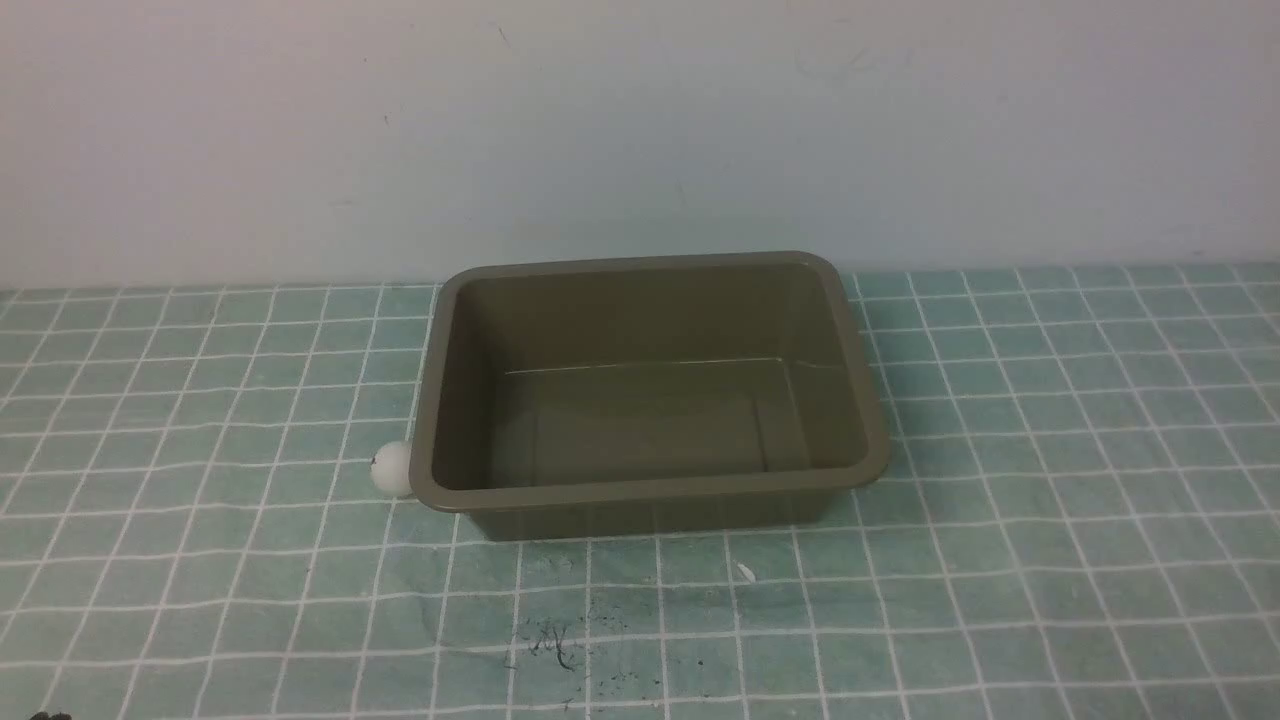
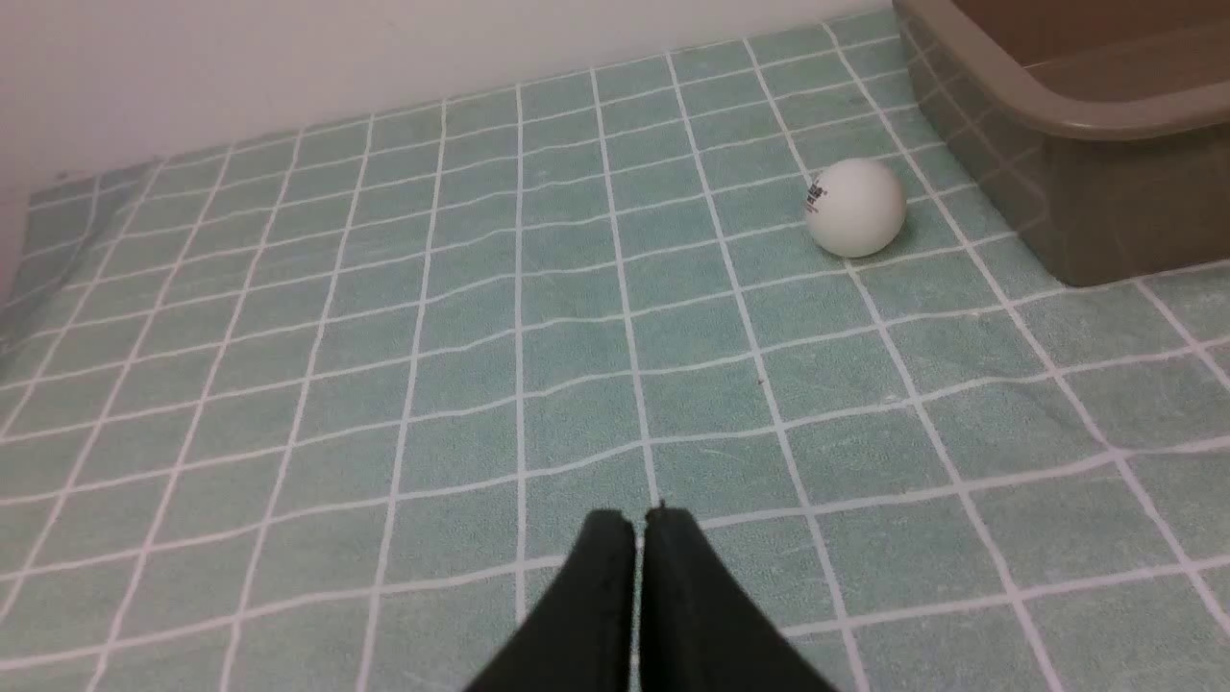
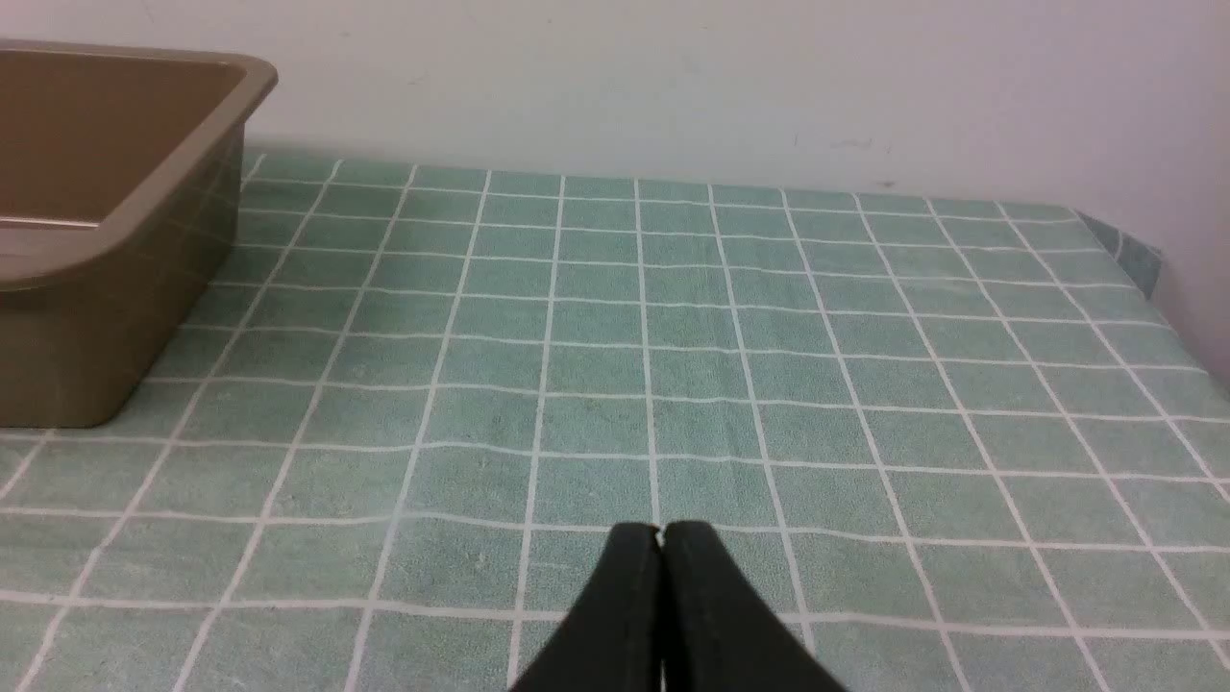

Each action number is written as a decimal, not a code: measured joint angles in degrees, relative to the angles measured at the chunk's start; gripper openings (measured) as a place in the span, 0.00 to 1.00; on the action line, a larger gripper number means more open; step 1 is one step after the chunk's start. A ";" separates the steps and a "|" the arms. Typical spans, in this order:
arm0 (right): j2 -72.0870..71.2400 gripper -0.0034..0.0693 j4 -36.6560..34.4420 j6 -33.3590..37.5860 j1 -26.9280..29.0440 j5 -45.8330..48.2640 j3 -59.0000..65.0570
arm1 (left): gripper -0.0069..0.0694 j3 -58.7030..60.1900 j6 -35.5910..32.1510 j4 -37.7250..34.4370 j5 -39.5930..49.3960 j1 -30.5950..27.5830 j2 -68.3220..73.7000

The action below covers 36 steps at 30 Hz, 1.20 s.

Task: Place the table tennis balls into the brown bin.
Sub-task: 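Reach for and grasp a ping pong ball on the table beside the basket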

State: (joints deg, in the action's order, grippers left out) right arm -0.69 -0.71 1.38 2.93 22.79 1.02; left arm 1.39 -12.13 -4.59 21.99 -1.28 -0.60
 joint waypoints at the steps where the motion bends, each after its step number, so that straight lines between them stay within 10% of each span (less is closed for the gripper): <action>1: 0.00 0.03 0.00 0.00 0.00 0.00 0.00 | 0.08 0.00 0.00 0.00 0.00 0.00 0.00; 27: 0.00 0.03 0.00 0.00 0.00 0.00 0.00 | 0.08 0.07 0.47 -0.26 -0.86 0.00 0.00; 36: 0.00 0.03 0.00 0.00 0.00 0.00 0.00 | 0.08 0.22 10.77 -25.66 -25.19 0.00 0.00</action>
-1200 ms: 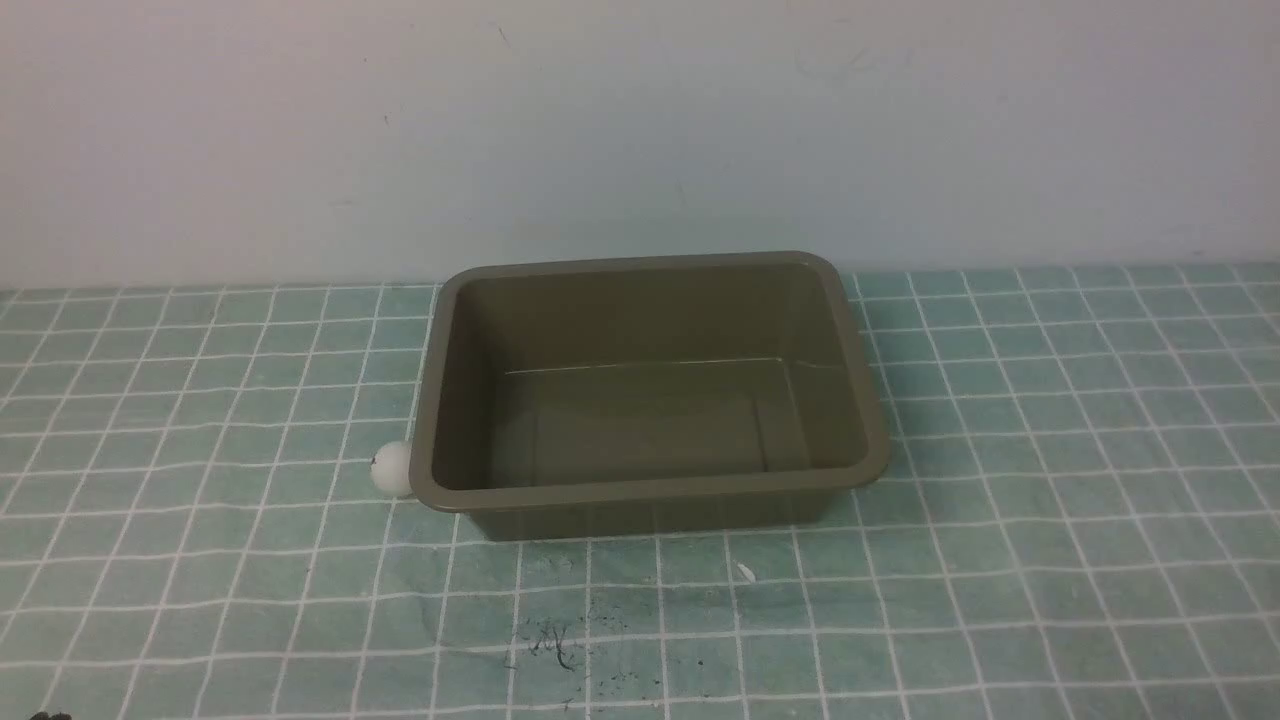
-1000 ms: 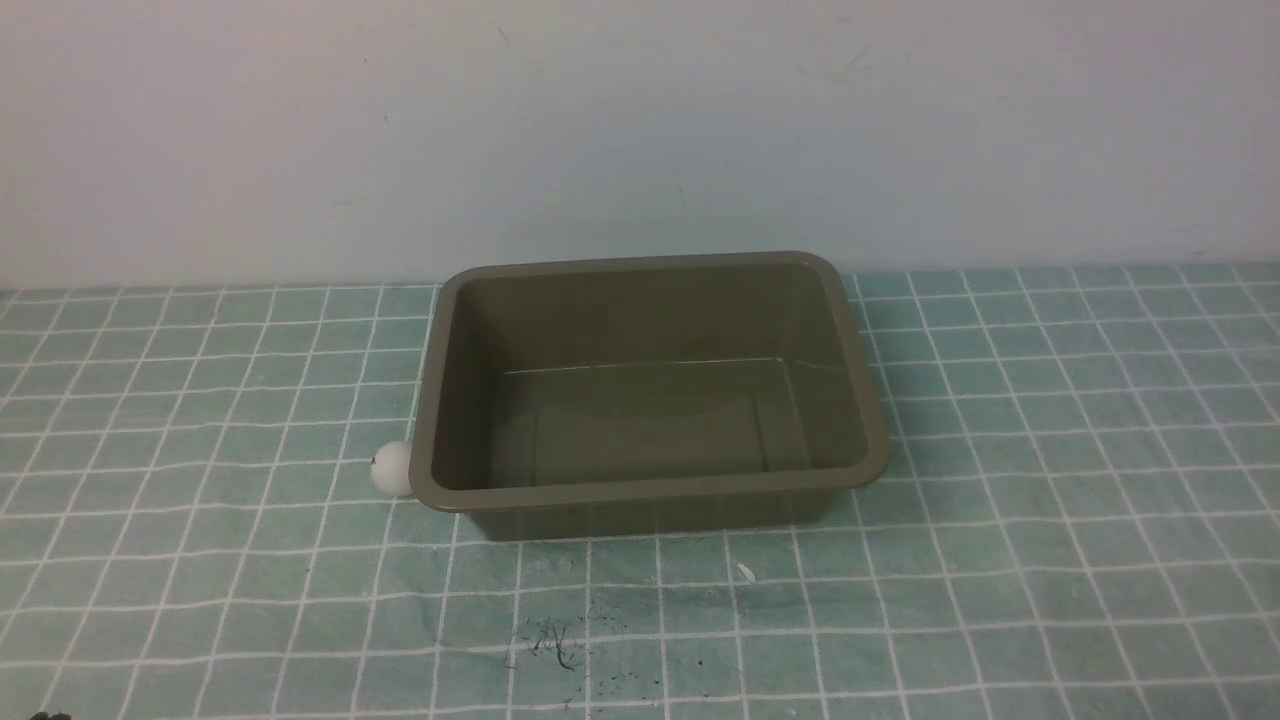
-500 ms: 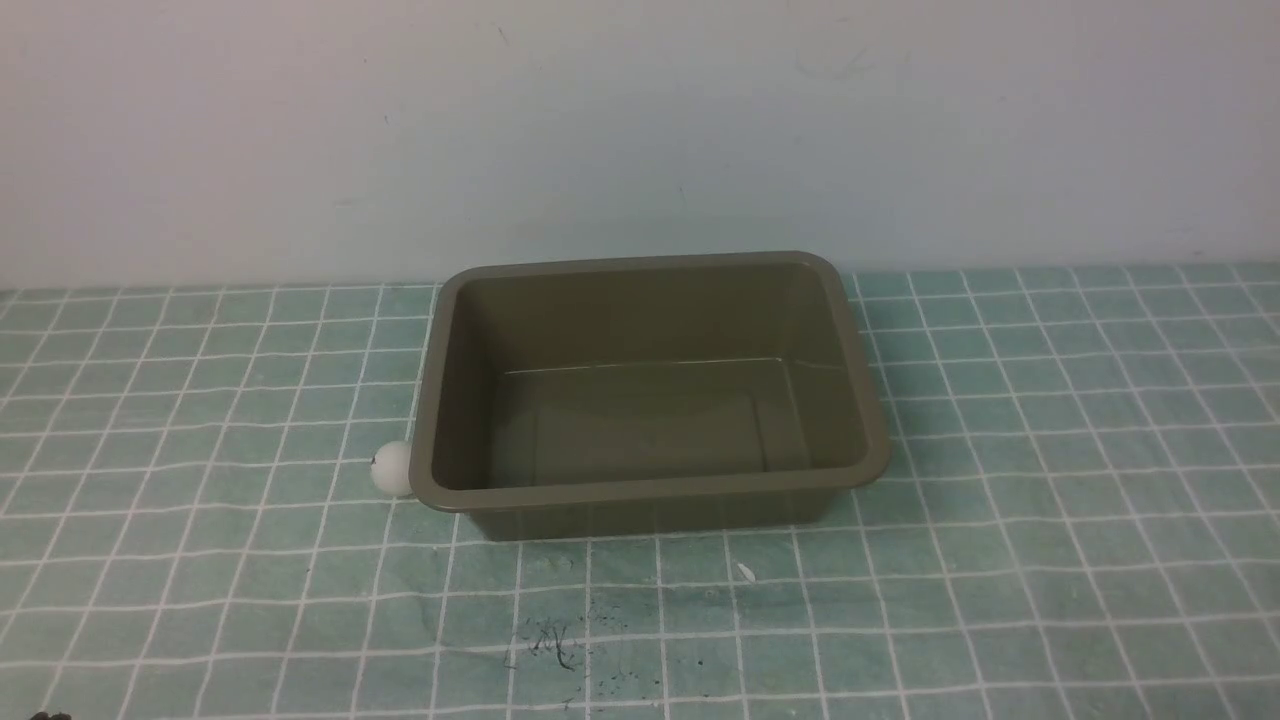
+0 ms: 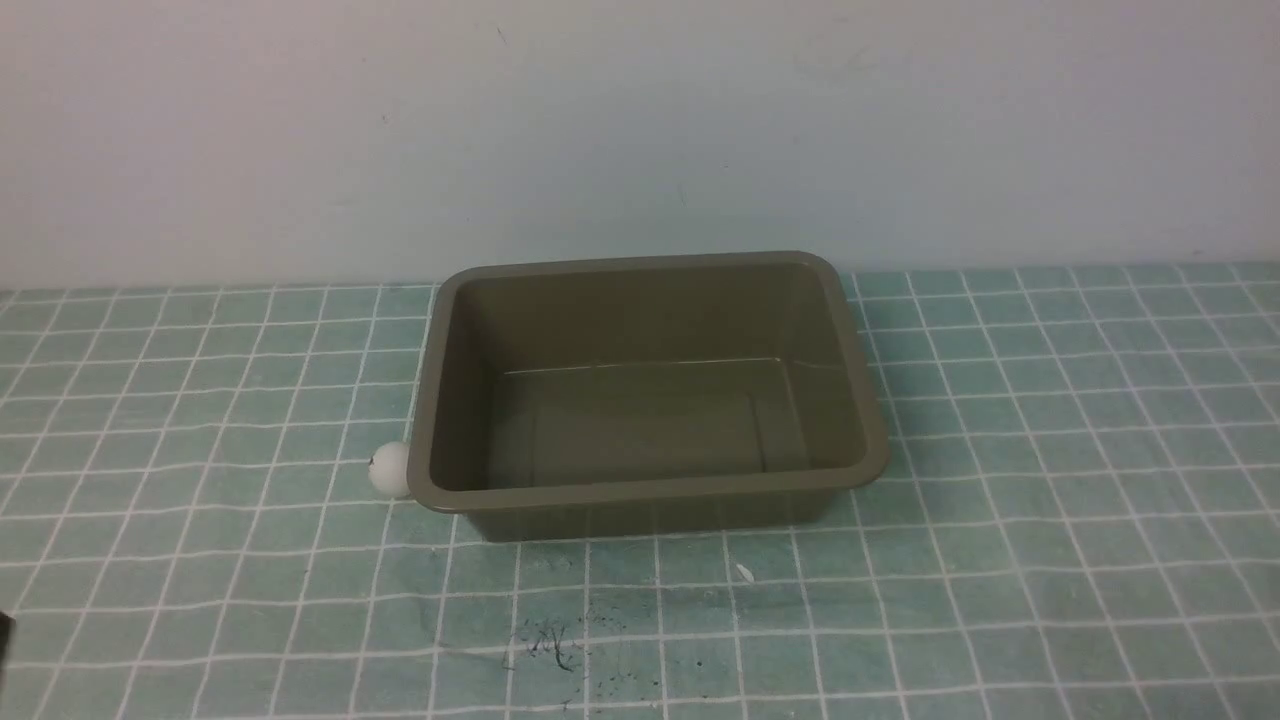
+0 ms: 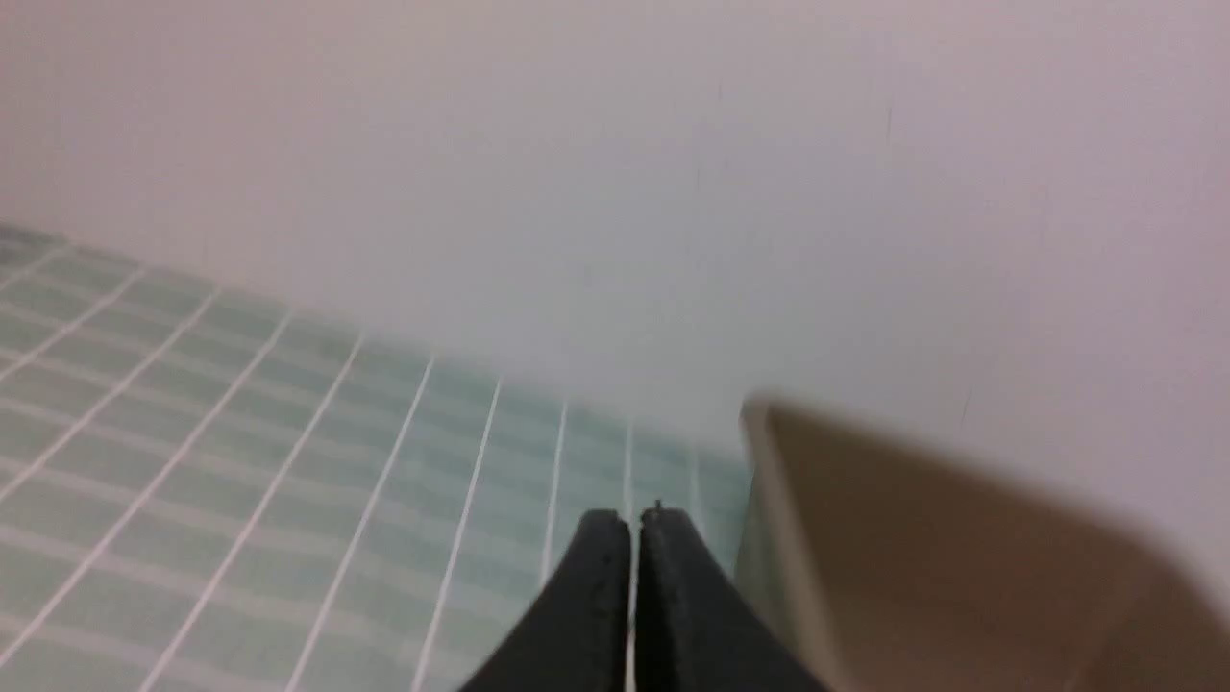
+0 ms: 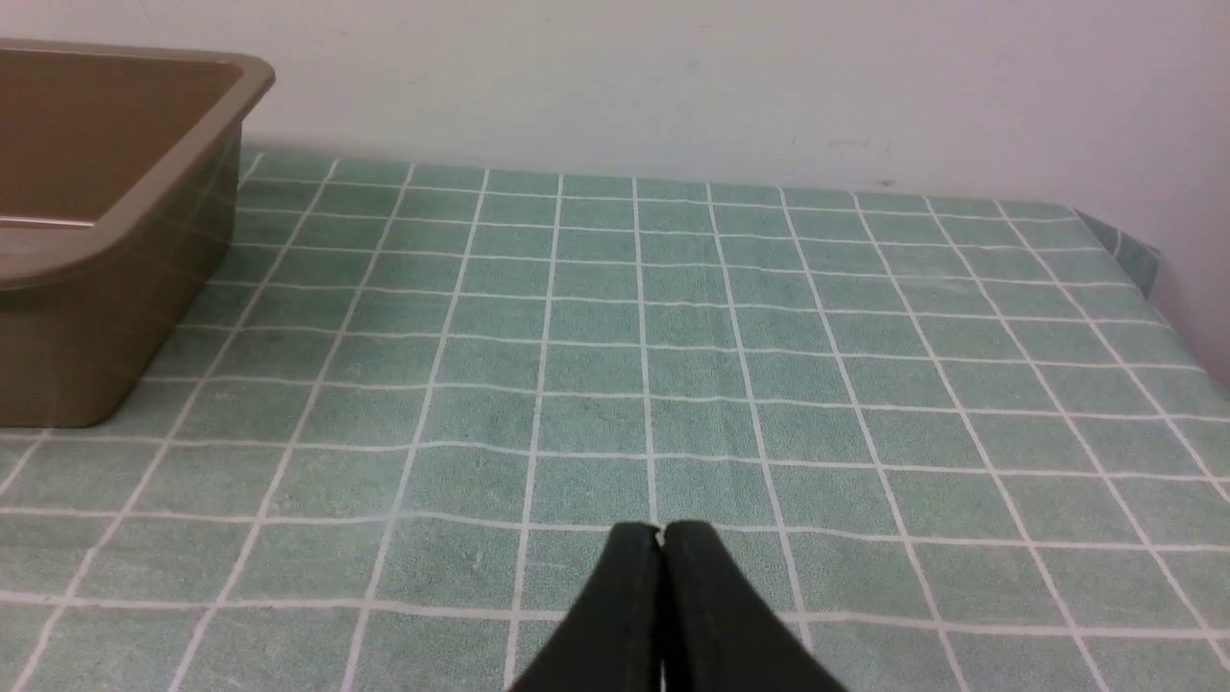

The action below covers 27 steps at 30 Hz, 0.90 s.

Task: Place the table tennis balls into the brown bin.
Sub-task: 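Reach for and grasp a ping pong ball on the table beside the basket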

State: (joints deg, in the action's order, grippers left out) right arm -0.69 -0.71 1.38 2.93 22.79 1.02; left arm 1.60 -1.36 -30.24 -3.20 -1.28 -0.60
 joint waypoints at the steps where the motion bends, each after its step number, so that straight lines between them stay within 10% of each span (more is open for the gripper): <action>1: 0.00 0.03 0.00 0.00 0.00 0.00 0.00 | 0.08 -0.05 0.62 -2.68 -3.55 0.00 0.00; 6: 0.00 0.03 0.00 0.00 0.00 0.00 0.00 | 0.08 -8.41 1.36 -4.97 -2.47 0.00 2.12; 17: 0.00 0.03 0.00 0.00 0.00 -0.07 0.00 | 0.08 -44.55 -7.20 10.17 45.99 0.00 58.32; 27: 0.00 0.03 0.00 0.00 0.00 -0.07 0.00 | 0.08 -63.12 -12.43 11.49 50.80 0.25 88.52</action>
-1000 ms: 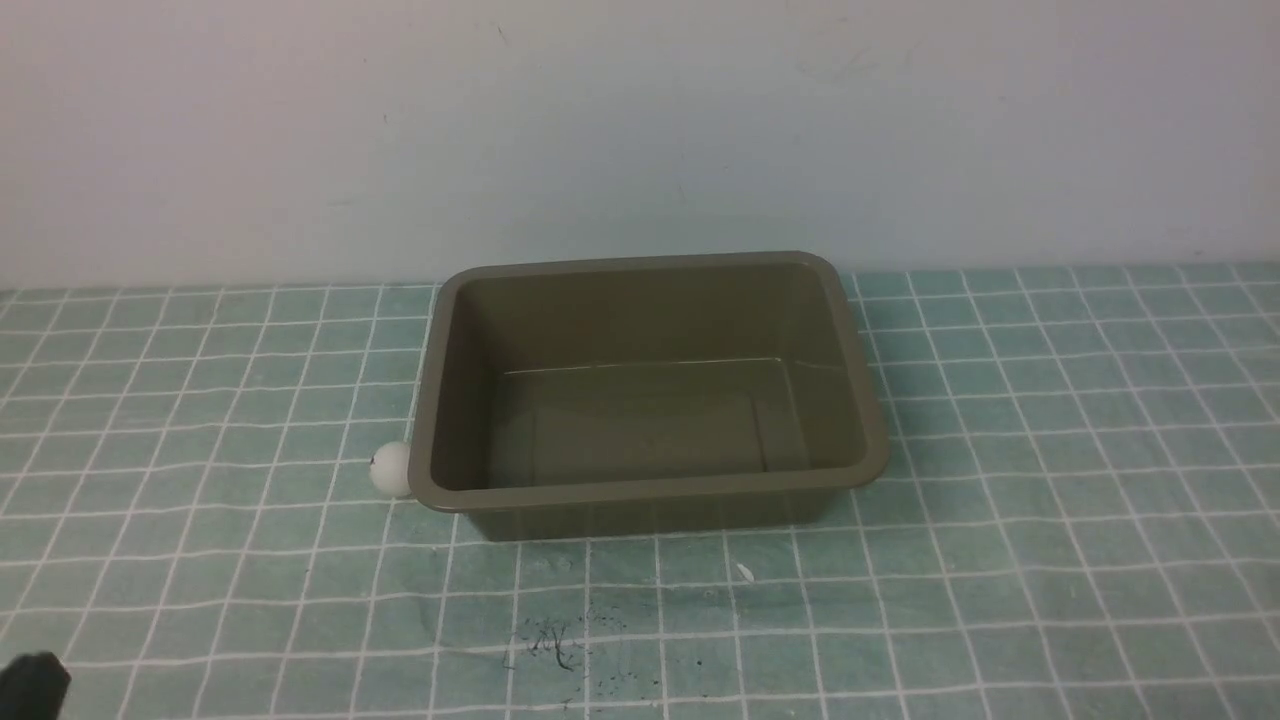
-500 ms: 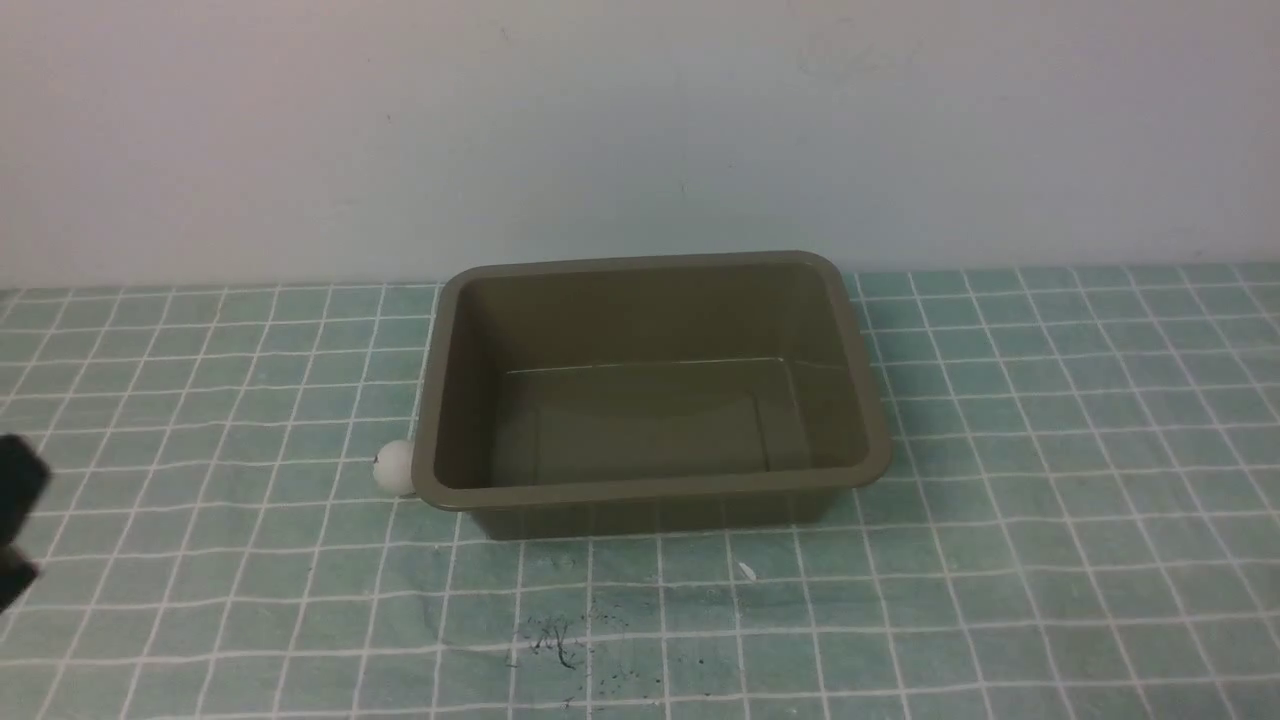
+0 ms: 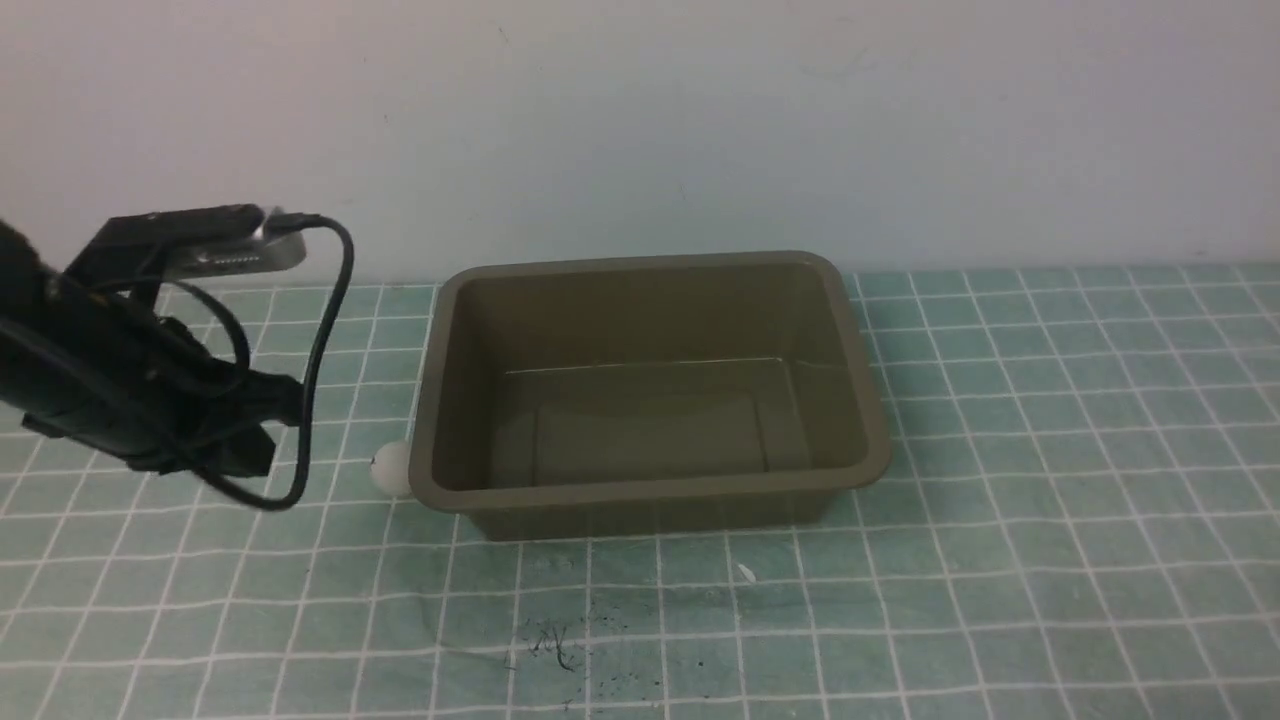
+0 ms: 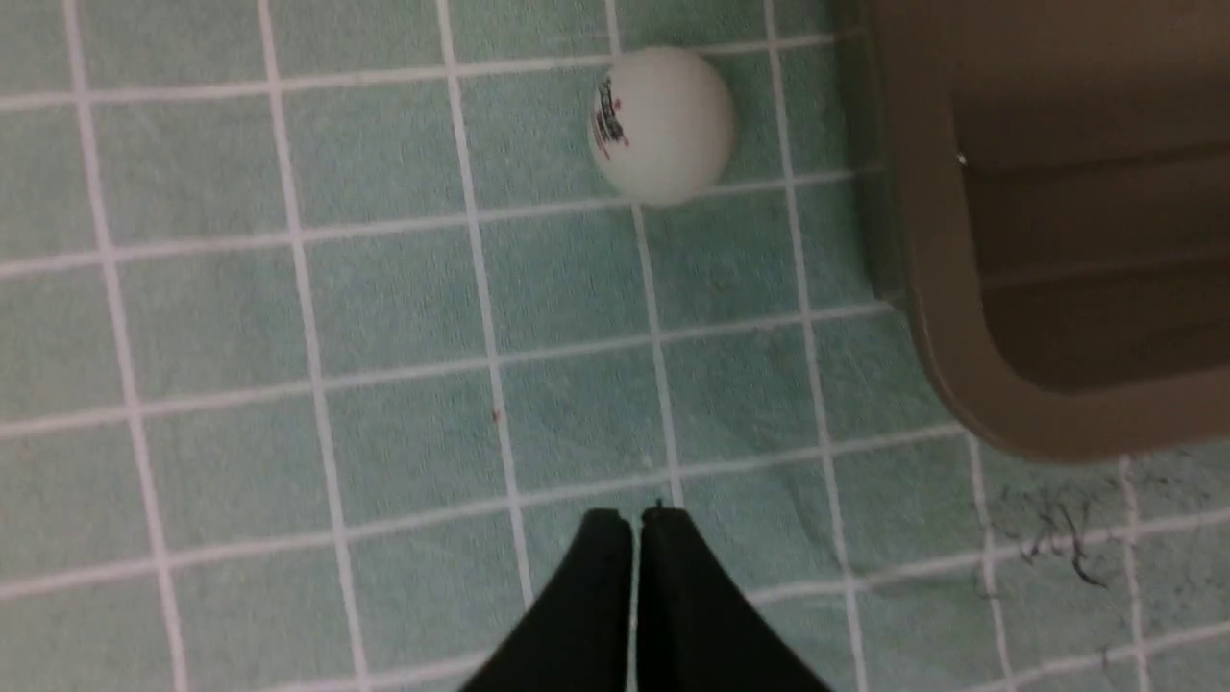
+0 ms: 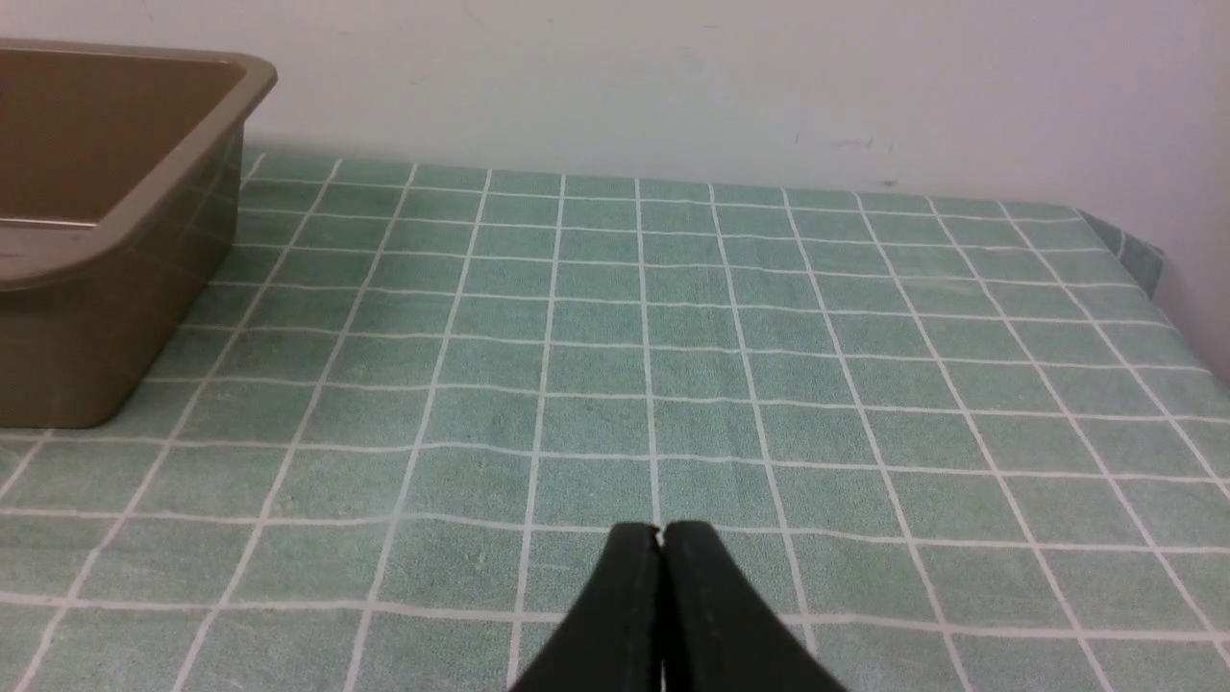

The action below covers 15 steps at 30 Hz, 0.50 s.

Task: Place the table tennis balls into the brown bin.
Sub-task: 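Reach for and grasp a ping pong ball on the table beside the basket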

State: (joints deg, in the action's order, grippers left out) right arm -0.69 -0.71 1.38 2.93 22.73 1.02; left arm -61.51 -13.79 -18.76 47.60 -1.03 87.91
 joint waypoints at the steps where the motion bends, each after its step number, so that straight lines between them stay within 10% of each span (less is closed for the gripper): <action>1: 0.00 0.03 0.00 0.00 0.00 0.00 0.00 | 0.08 -1.58 -0.27 0.00 -0.03 0.11 2.33; 10: 0.00 0.03 -0.02 0.00 0.00 0.00 0.00 | 0.10 -9.65 -4.48 -0.75 -1.58 0.76 15.49; 15: 0.00 0.03 -0.02 0.00 0.00 0.00 0.00 | 0.32 -11.90 -10.47 -4.49 -4.43 1.46 20.45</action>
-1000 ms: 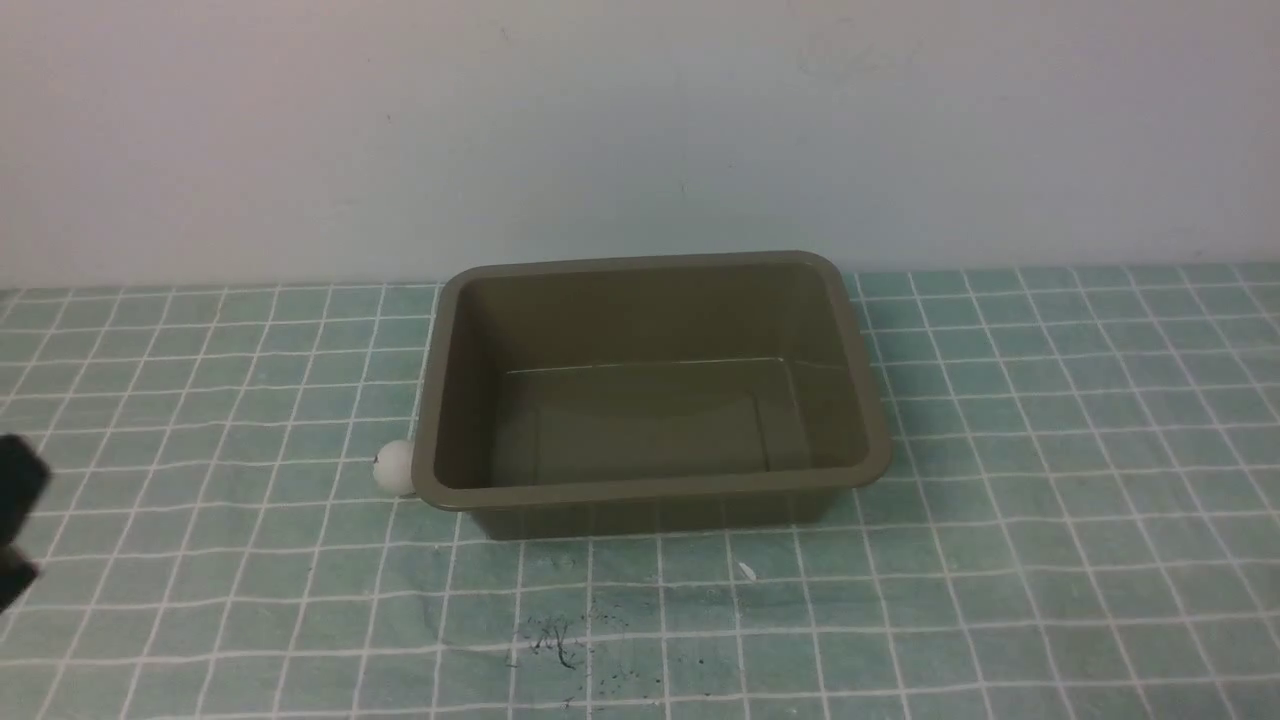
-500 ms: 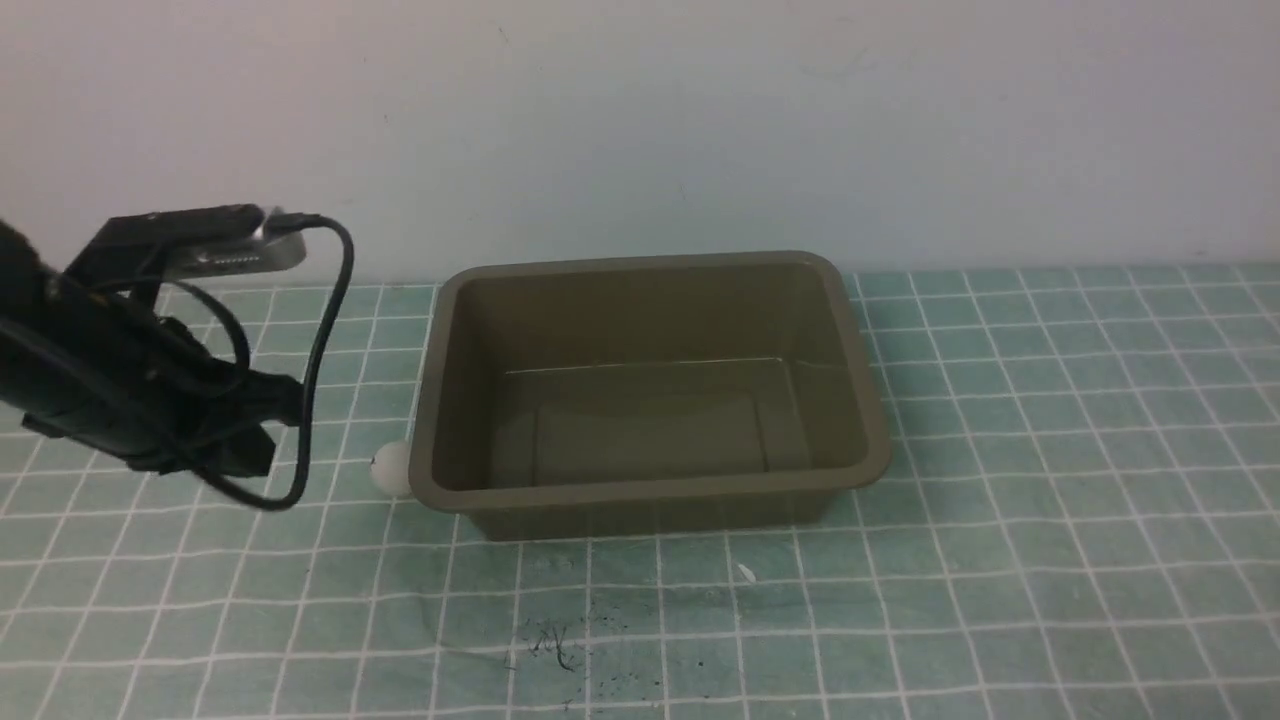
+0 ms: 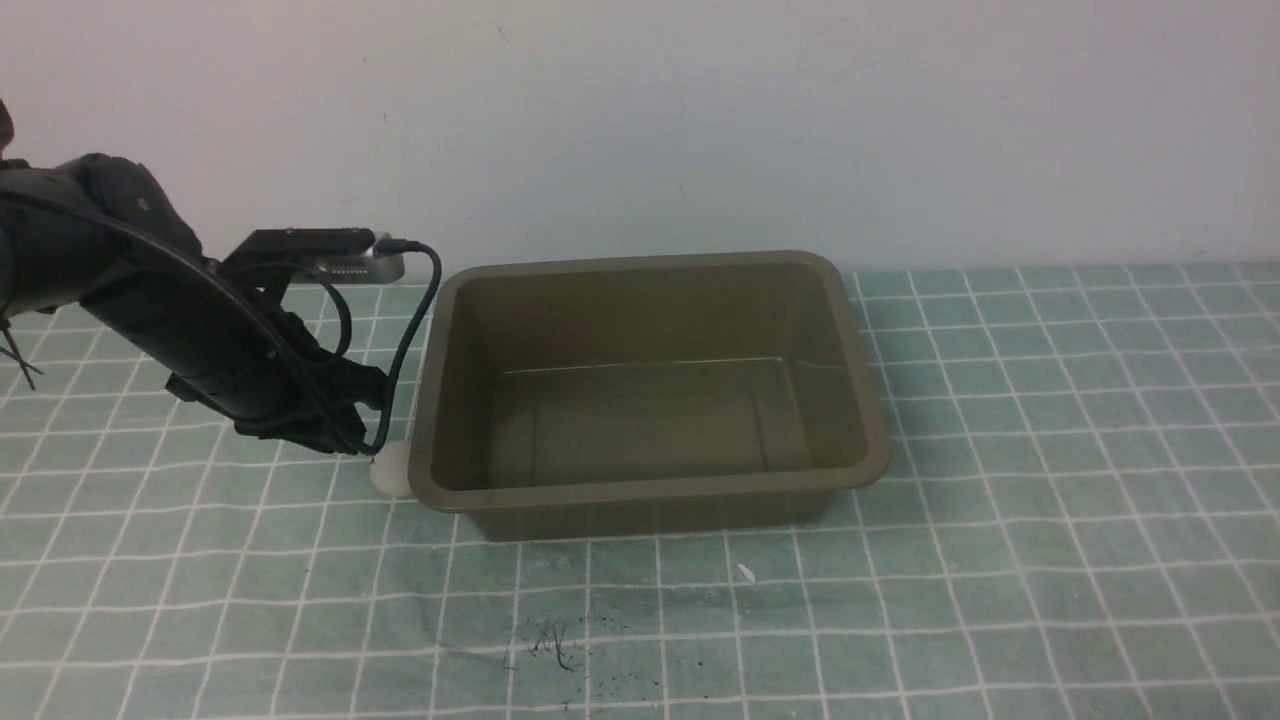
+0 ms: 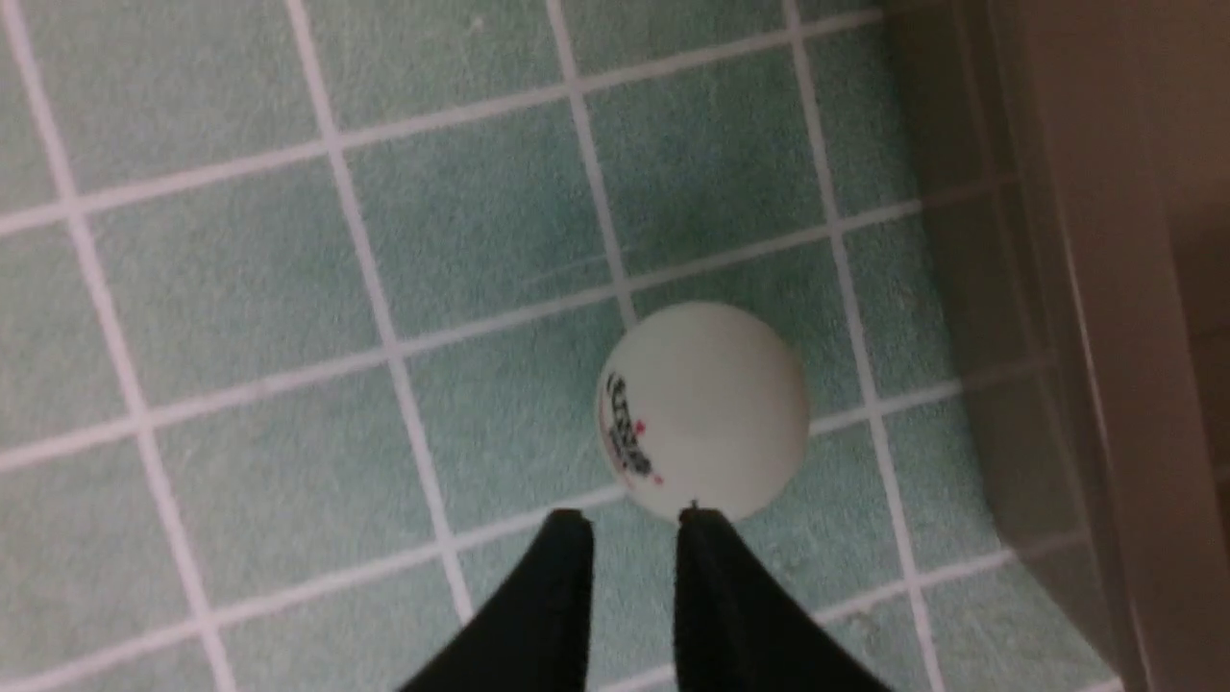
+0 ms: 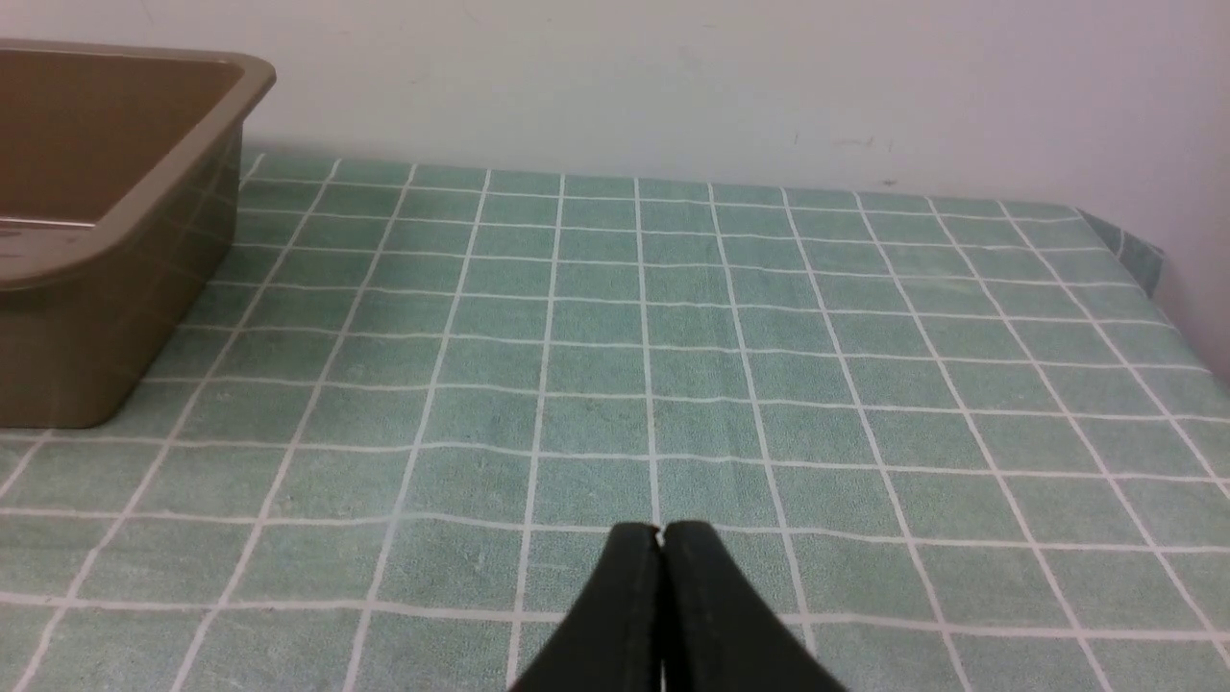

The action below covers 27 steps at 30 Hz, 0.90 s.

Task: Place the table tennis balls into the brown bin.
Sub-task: 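Reach for and grasp a ping pong ball on the table beside the basket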

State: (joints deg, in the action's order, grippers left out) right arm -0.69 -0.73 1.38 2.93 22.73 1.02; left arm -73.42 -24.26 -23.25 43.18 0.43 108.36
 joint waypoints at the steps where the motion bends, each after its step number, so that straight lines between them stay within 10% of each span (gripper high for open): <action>1: 0.00 0.03 0.00 0.00 0.00 0.00 0.00 | 0.37 0.00 -0.83 -0.69 -0.60 0.00 0.32; 11: 0.00 0.03 0.00 0.00 0.00 0.00 0.00 | 0.82 0.00 -3.20 -4.66 -3.24 0.07 4.23; 22: 0.00 0.03 0.00 0.00 0.00 0.00 0.00 | 0.81 -0.19 -6.35 -8.88 -6.26 0.07 7.15; 27: 0.00 0.03 0.00 0.00 0.00 0.00 0.00 | 0.60 -0.19 -5.63 -8.78 -5.64 0.07 8.11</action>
State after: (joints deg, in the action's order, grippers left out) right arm -0.69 -0.73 1.38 2.93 22.73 1.02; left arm -73.61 -29.89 -32.03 37.53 0.50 116.47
